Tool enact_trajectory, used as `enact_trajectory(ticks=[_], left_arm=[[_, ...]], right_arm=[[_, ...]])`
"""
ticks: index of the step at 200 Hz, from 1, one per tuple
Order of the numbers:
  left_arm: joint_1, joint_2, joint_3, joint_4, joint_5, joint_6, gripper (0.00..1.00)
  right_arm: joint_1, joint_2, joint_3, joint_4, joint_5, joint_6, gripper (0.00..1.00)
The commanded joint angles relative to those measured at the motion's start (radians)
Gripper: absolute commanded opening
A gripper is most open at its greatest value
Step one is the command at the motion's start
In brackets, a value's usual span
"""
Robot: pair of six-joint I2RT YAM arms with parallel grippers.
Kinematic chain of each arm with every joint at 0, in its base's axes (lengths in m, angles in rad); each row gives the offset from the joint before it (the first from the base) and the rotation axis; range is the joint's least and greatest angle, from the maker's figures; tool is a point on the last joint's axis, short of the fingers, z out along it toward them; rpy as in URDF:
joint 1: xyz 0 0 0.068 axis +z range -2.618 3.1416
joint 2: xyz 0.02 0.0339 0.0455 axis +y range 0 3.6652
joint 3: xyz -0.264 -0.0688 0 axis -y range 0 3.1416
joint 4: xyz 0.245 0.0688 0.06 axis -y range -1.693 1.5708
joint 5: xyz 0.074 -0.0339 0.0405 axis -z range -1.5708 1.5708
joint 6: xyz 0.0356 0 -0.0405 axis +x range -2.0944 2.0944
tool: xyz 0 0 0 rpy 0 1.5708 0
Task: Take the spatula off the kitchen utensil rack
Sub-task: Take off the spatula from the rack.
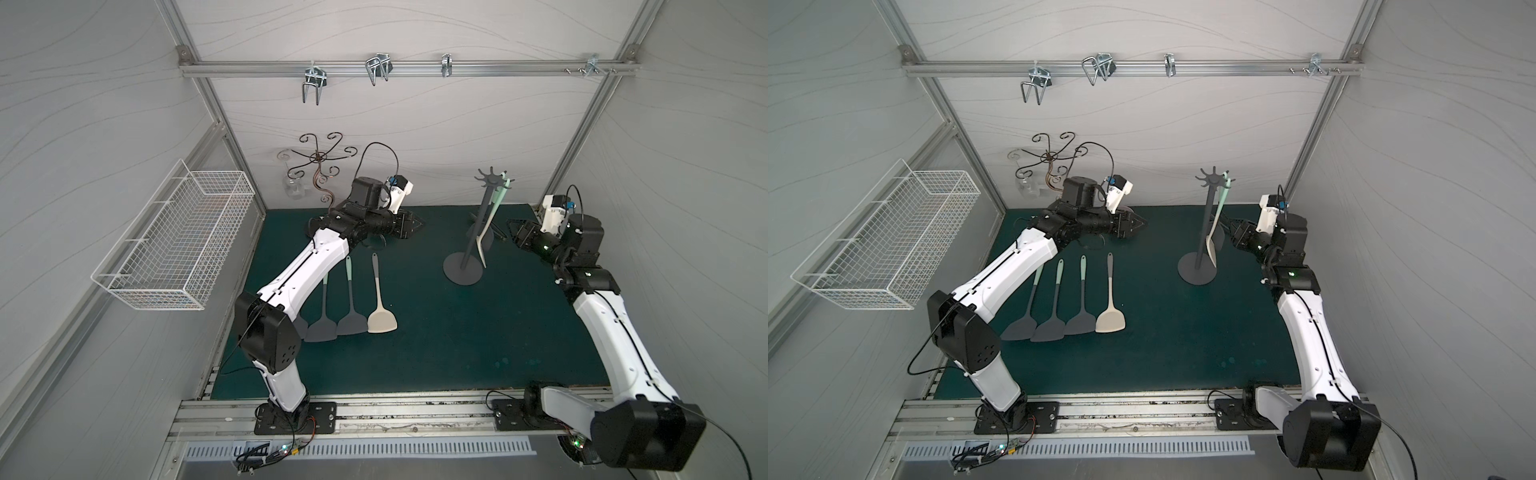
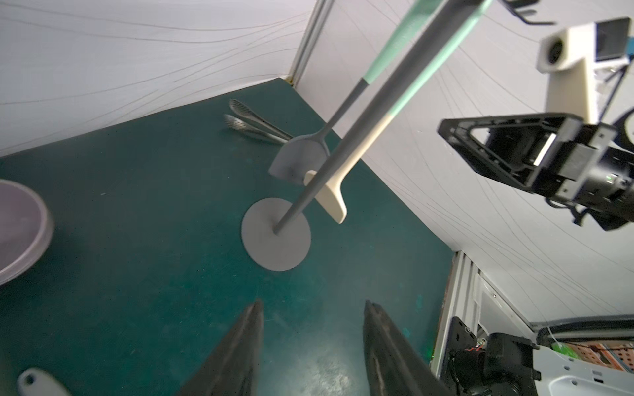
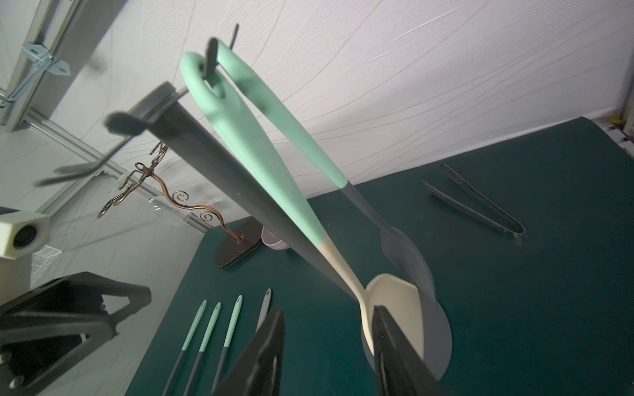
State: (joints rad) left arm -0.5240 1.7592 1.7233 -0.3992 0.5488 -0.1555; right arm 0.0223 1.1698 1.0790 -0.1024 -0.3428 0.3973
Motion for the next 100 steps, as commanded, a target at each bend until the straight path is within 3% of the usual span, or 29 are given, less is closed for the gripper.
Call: enact_trajectory(ticks=[1,49,100], left_arm=[[-0.044,0.032,0.027,0.163,0.023,-0.008,0.51],[-0.090,0.147,0.114,0.266,0.026,-0.062,0.53],[-0.111,0.247,0.213,0.297,0.040,-0.096,0.53]], right_arm=[[0.034,0.029,0.045,0.112,0.011,-0.061,0.44],[0.099,0.026,0.000,0.201,0.122,-0.146,0.42],[0.102,0.068,0.027,0.206,0.215,-0.179,0.42]])
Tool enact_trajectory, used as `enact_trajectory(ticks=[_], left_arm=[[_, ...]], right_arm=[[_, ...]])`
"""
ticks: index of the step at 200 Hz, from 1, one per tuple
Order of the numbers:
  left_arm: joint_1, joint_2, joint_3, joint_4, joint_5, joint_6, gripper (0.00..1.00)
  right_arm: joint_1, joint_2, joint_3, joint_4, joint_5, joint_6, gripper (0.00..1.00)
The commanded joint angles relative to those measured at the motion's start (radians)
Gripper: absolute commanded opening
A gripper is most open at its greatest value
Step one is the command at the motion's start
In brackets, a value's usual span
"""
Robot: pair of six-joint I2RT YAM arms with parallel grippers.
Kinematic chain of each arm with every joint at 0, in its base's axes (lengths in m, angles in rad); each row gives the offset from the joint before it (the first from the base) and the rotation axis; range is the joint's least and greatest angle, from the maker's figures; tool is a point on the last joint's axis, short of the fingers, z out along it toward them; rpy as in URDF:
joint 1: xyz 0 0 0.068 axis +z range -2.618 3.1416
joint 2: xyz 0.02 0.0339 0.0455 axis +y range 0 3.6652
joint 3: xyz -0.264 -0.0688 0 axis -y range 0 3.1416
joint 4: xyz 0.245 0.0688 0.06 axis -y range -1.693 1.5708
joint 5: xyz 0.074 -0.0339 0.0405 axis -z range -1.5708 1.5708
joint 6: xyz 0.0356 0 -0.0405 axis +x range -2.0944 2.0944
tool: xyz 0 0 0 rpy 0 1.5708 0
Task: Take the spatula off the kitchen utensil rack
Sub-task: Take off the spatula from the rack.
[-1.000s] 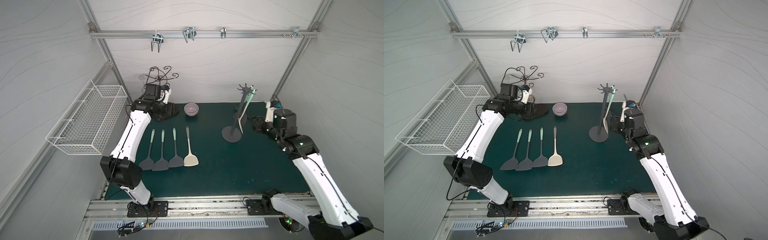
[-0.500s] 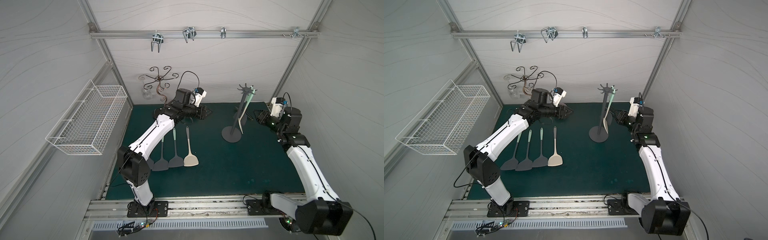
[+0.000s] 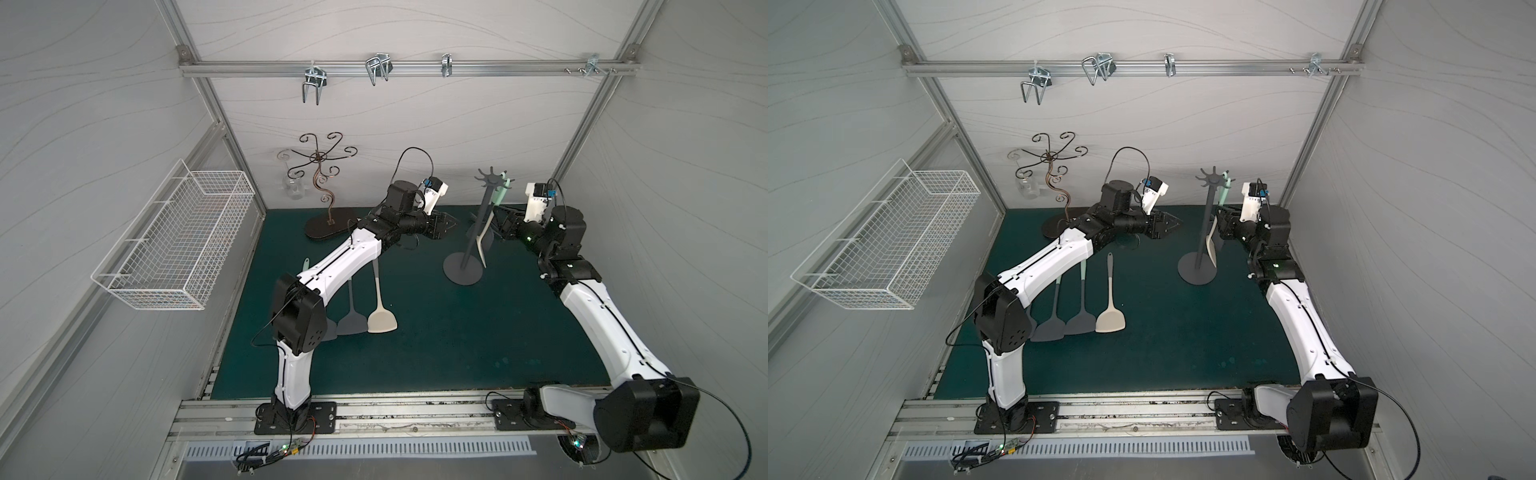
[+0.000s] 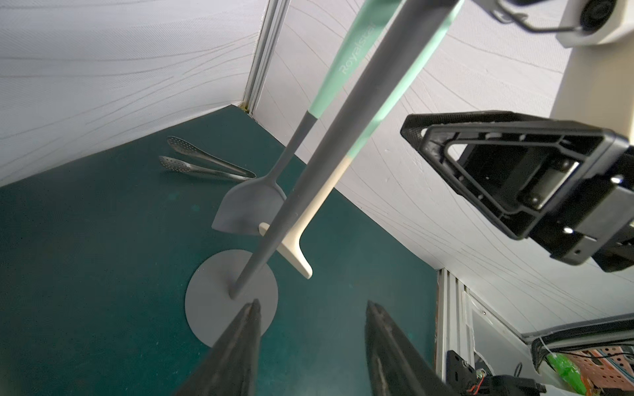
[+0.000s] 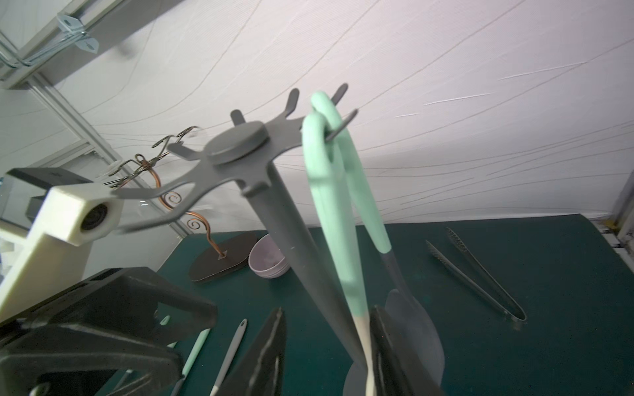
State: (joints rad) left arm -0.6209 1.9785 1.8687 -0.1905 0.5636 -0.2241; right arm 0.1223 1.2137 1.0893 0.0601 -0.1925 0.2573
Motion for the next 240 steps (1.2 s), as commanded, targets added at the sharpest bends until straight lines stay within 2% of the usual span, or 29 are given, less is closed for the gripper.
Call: enact_trajectory(ticks=[1,79,87,114,138,199,240], left_arm=[[-0.014,0.028,0.069,0.088,0.025,-0.028,0.53],[-0.017,0.087,0.125,0.059,0.029,-0.014,0.54],[-0.016,0.093,0.128,0.061,0.031,-0.012,0.54],[-0.017,0.101,0.135,0.056,0.033,-0.008,0.54],[-0.017,0.103,0.134,0.054,0.029,0.000,0.54],[-0.017,0.112,0.144,0.067,0.033,-0.008,0.54],[-0.016,0.104,0.152,0.081,0.028,-0.015,0.55]], right_arm=[[0.001,0.026,0.017,0.044,0.065,-0.039,0.42],[0.002,0.138,0.076,0.067,0.020,-0.068,0.41],[0.002,0.144,0.078,0.067,0.020,-0.071,0.37],[0.002,0.140,0.071,0.073,0.023,-0.107,0.11],[0.001,0.118,0.060,0.069,0.035,-0.138,0.00],[0.002,0.065,0.082,0.006,0.031,-0.221,0.00],[0.002,0.017,0.070,0.015,0.048,-0.230,0.00]])
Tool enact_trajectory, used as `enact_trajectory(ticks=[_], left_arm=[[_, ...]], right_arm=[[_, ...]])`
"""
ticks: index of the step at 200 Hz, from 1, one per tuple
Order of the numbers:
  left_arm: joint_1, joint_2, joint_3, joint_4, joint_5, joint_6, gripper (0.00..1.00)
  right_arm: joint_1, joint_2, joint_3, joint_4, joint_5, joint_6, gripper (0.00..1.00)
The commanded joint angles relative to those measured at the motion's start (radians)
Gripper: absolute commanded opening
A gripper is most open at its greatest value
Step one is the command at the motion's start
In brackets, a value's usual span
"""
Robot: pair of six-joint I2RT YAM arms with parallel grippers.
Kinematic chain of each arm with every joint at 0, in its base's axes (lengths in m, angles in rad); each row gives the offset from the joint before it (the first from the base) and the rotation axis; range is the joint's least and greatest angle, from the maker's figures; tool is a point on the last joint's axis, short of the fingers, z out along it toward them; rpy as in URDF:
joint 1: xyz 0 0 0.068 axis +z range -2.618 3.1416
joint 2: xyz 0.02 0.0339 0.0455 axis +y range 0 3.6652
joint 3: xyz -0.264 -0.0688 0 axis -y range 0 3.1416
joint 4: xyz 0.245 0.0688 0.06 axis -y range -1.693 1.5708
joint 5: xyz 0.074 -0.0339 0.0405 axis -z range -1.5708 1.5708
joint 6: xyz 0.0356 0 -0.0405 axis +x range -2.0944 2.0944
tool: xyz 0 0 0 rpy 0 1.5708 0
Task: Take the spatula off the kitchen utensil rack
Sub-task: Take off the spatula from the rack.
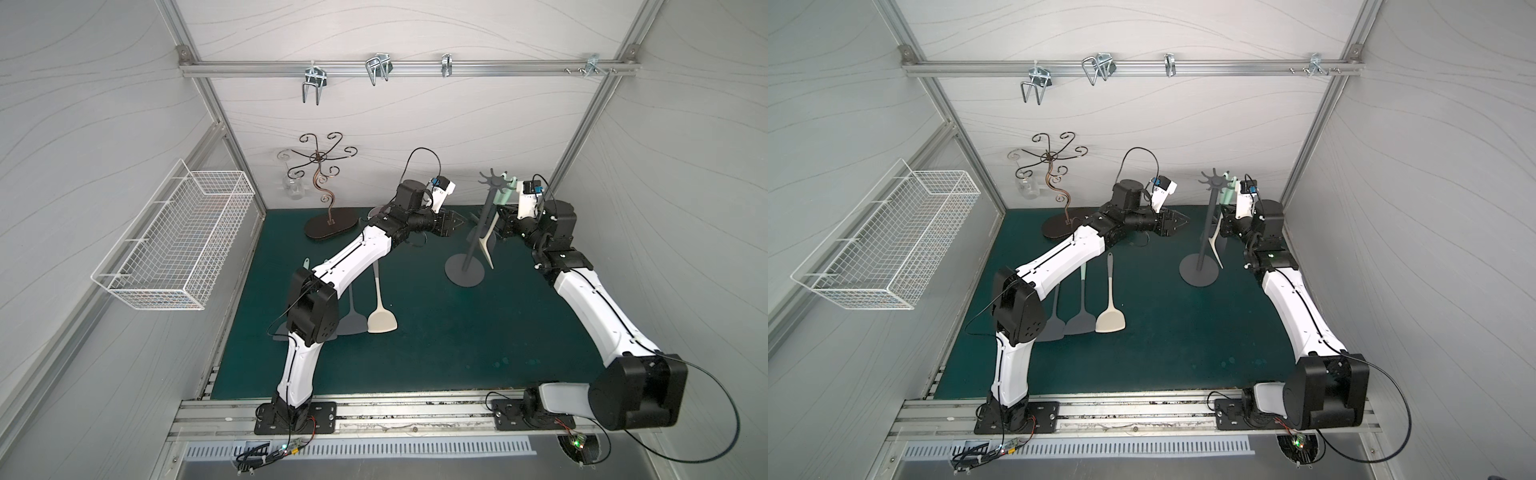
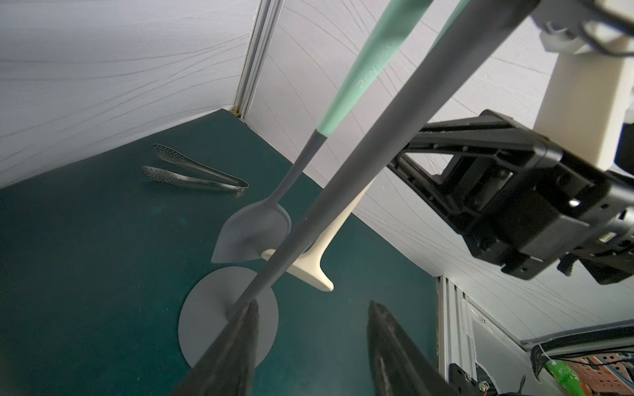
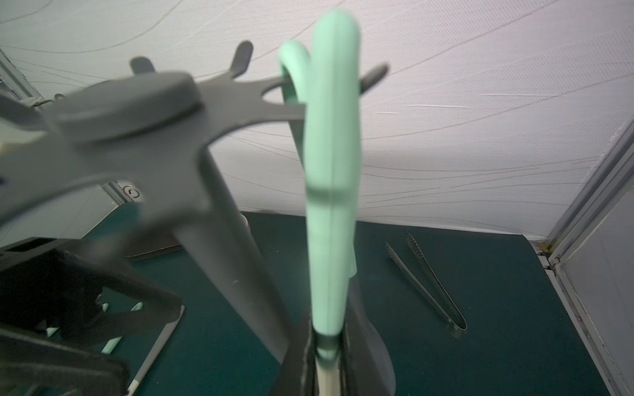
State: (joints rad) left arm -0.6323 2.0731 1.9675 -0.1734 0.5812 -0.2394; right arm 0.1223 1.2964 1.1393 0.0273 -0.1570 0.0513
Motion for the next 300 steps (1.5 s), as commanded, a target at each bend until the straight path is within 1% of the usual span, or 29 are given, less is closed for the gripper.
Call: enact_trajectory(ticks=[1,26,57,104,115,131,144,161,178,195,228,245,257,272,300], left_arm=[[-0.005,0.009,0.054,0.065,0.011,0.000,0.55],[-0.005,-0.004,0.048,0.066,0.007,0.004,0.55],[-0.005,-0.018,0.031,0.067,0.000,0.008,0.55],[-0.004,-0.031,0.024,0.069,0.003,0.006,0.56],[-0.005,-0.030,0.022,0.080,0.010,0.006,0.56],[-0.012,-0.029,0.012,0.123,0.036,0.013,0.60],[-0.030,-0.023,0.006,0.145,0.041,0.056,0.63],[-0.057,-0.011,0.001,0.171,0.025,0.116,0.66],[-0.072,0.015,0.004,0.225,0.007,0.118,0.68],[-0.079,0.061,0.043,0.271,-0.004,0.108,0.68],[-0.091,0.189,0.201,0.281,-0.032,0.082,0.68],[-0.092,0.252,0.274,0.306,-0.051,0.046,0.66],[-0.093,0.287,0.317,0.320,-0.066,0.019,0.63],[-0.093,0.307,0.335,0.342,-0.090,-0.005,0.59],[-0.095,0.319,0.332,0.372,-0.111,-0.008,0.58]], right_arm=[[0.002,-0.066,0.019,0.048,0.014,-0.025,0.00],[-0.001,-0.076,0.034,0.030,0.058,-0.029,0.00],[-0.002,-0.087,0.043,0.015,0.054,-0.019,0.00],[0.009,-0.089,0.083,-0.043,0.128,-0.143,0.00],[-0.005,-0.083,0.085,-0.043,0.105,-0.144,0.00],[-0.024,-0.071,0.074,-0.041,0.054,-0.108,0.00],[-0.022,-0.071,0.053,-0.025,0.025,-0.099,0.00],[-0.015,-0.074,0.041,-0.022,0.022,-0.101,0.00],[-0.013,-0.078,0.046,-0.028,0.025,-0.111,0.00],[-0.014,-0.080,0.054,-0.033,0.025,-0.116,0.00],[-0.012,-0.076,0.063,-0.043,0.013,-0.125,0.00],[-0.012,-0.076,0.061,-0.043,0.008,-0.125,0.00],[-0.012,-0.075,0.060,-0.042,0.005,-0.125,0.00],[-0.013,-0.073,0.060,-0.041,0.001,-0.127,0.00],[-0.012,-0.073,0.064,-0.040,0.002,-0.131,0.00]])
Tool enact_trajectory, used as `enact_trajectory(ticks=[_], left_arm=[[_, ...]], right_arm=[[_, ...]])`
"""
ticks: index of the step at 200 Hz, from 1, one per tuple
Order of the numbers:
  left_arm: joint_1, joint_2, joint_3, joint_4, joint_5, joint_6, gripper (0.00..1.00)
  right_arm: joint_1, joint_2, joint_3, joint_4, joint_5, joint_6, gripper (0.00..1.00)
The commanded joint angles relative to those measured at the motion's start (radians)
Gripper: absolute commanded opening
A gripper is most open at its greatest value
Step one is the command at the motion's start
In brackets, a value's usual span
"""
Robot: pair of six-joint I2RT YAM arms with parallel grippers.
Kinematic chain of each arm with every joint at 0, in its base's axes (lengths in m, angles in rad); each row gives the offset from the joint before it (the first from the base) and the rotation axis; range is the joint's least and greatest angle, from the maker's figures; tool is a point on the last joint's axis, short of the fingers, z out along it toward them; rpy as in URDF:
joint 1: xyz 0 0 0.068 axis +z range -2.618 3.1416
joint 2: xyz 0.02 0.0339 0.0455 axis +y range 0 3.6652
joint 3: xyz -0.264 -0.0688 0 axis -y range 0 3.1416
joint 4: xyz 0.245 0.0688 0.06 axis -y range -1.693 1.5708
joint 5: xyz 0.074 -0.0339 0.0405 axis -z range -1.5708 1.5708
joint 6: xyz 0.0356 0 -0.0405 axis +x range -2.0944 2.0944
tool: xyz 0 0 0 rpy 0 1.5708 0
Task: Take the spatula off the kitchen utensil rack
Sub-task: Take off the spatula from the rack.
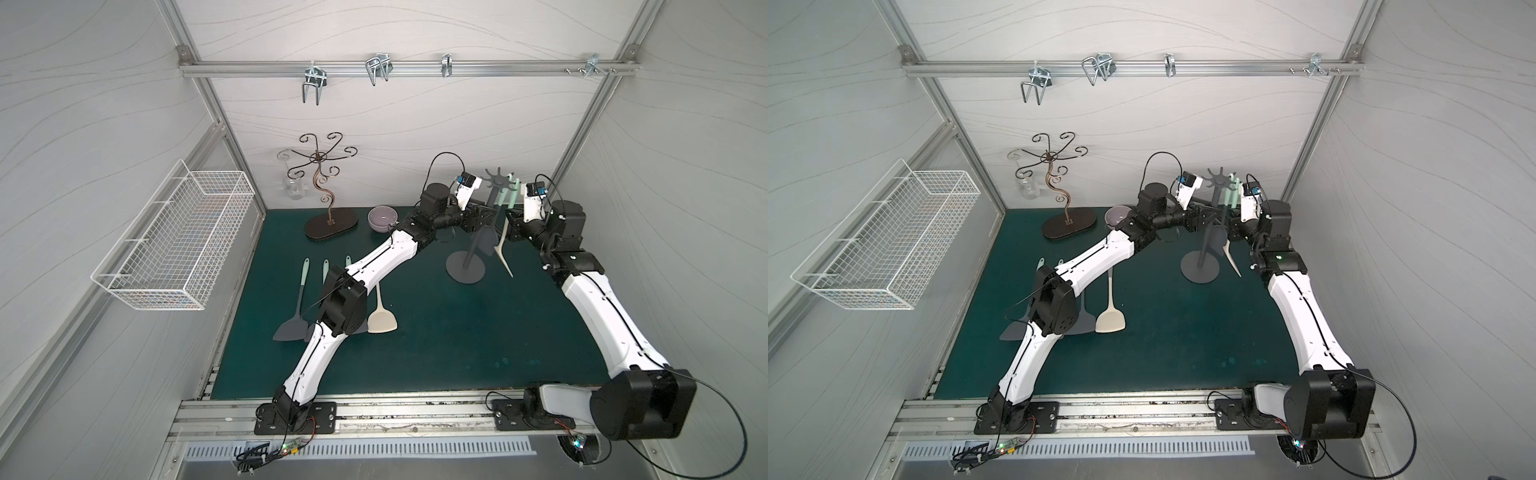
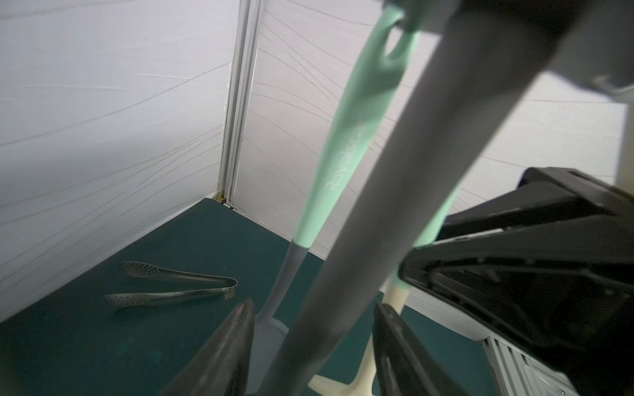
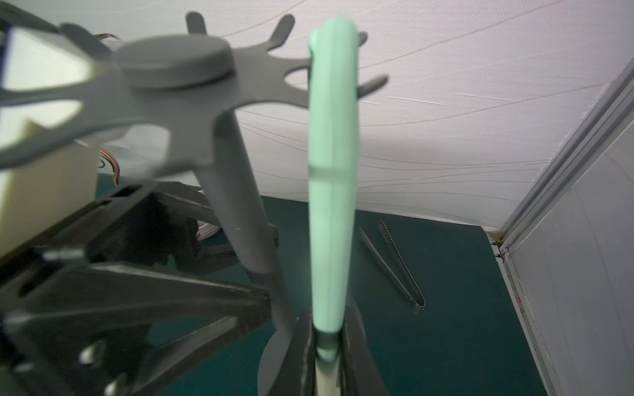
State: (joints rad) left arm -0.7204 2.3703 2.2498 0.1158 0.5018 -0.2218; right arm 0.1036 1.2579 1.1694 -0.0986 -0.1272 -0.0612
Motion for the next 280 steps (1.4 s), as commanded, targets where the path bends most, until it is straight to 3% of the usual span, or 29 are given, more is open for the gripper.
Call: enact_trajectory(ticks=[1,37,83,144,172,223,264,280], left_arm=[[-0.007,0.022,0.050,0.083,-0.031,-0.025,0.58],[-0.007,0.039,0.056,0.095,-0.040,-0.022,0.55],[-0.005,0.027,0.048,0.094,-0.019,-0.028,0.26],[-0.005,-0.017,-0.024,0.108,0.000,0.006,0.22],[-0.005,-0.041,-0.069,0.082,0.003,0.060,0.00],[-0.007,-0.090,-0.165,0.045,-0.018,0.170,0.00],[-0.007,-0.100,-0.192,0.022,-0.019,0.208,0.00],[-0.008,-0.100,-0.194,0.023,-0.005,0.204,0.23]], right_arm=[[0.007,-0.034,0.034,0.086,-0.028,-0.019,0.00],[0.006,-0.031,0.045,0.089,-0.046,-0.004,0.00],[0.001,-0.032,0.076,0.056,0.019,0.016,0.00],[-0.004,-0.032,0.113,0.035,0.155,0.029,0.00],[-0.018,-0.037,0.079,0.048,0.144,0.071,0.00],[-0.042,-0.093,-0.058,0.074,0.161,0.263,0.00],[-0.020,-0.115,-0.085,0.051,0.174,0.228,0.00],[-0.019,-0.135,-0.076,0.028,0.199,0.226,0.00]])
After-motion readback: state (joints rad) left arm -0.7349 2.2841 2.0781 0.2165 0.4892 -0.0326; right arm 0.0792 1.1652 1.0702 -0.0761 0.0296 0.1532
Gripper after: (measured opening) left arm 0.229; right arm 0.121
